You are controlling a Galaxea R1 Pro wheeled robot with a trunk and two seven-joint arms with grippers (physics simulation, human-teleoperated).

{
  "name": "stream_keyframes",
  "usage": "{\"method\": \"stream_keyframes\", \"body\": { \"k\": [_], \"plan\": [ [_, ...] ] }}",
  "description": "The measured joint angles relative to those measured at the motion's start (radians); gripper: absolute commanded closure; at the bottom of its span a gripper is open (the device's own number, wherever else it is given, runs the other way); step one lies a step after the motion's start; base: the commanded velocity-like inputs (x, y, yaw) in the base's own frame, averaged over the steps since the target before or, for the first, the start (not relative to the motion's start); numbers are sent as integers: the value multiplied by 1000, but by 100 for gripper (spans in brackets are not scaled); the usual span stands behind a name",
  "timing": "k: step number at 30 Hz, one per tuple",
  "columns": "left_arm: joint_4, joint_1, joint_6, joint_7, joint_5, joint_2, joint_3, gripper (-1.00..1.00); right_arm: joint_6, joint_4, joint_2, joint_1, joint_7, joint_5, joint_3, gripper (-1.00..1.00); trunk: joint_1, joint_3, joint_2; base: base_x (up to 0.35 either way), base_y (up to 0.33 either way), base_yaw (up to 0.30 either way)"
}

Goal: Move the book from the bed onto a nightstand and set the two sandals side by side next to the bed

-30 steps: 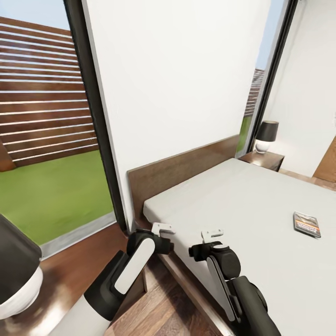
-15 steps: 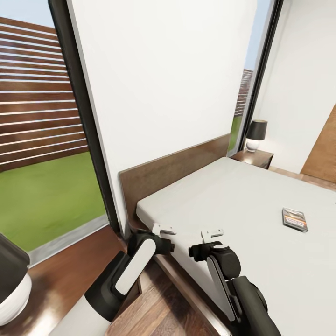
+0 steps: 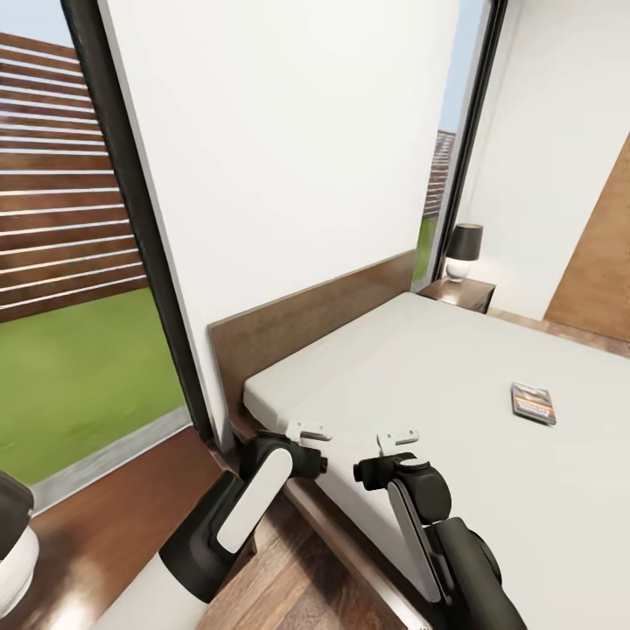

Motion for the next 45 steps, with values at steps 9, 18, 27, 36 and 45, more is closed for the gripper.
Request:
{"method": "stream_keyframes", "body": {
  "k": [9,18,27,36,45],
  "plan": [
    [0,0,0,-1,0,0,0,-100,0,0,0,0,0,1,0,-100,0,0,0,0,0,-86],
    [0,0,0,-1,0,0,0,-100,0,0,0,0,0,1,0,-100,0,0,0,0,0,-60],
    [0,0,0,-2,0,1,-1,-100,0,0,0,0,0,2,0,-100,0,0,0,0,0,-19],
    [0,1,0,-4,0,1,-1,-100,0,0,0,0,0,2,0,-100,0,0,0,0,0,-18],
    [0,0,0,-5,0,1,-2,-100,0,0,0,0,0,2,0,-100,0,0,0,0,0,-21]
  ]
}}
